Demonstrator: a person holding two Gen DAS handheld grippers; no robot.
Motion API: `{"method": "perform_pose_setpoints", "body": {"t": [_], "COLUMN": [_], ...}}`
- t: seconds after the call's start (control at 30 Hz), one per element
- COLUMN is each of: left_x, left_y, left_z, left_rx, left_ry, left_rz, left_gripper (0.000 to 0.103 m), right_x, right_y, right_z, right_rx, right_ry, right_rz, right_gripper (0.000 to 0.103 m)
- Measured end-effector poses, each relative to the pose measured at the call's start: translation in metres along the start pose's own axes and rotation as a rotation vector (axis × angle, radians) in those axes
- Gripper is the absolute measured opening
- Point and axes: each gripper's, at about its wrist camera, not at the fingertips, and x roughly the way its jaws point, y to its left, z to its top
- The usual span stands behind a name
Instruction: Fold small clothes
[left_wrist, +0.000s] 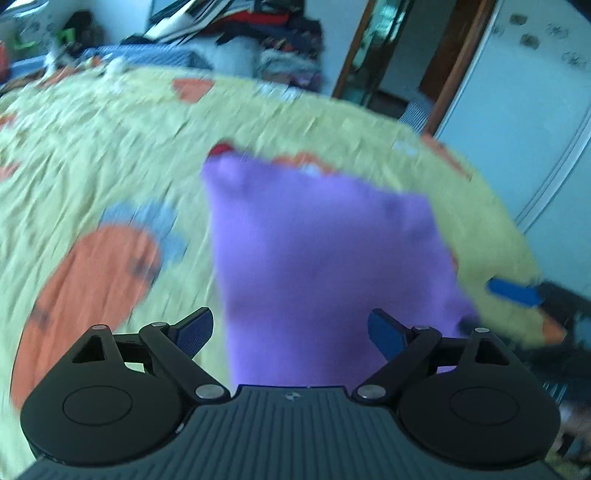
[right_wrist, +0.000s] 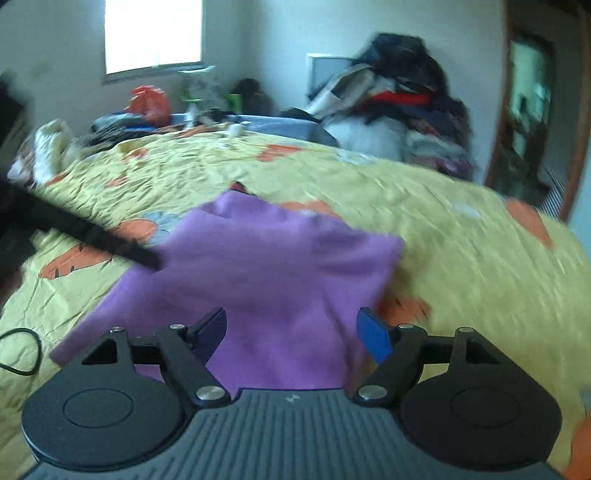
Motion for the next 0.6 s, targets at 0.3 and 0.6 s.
{"method": "perform_pose_setpoints", "body": {"t": [0.3, 0.6], "left_x": [0.069, 0.036], "left_y": [0.020, 0.044], "left_z": [0.033, 0.004], "left_rx": [-0.019, -0.137], "left_ry": [0.163, 0.194], "left_rz": [0.053, -0.050], "left_gripper": [0.095, 0.096], "right_x": [0.039, 0.030], "right_y": [-0.017, -0.025], "right_z": [0.005, 0.003], "right_rx": [0.066, 0.078], "right_ry": [0.159, 0.181], "right_rz": [-0.064, -0.093], "right_gripper": [0.080, 0.082]}}
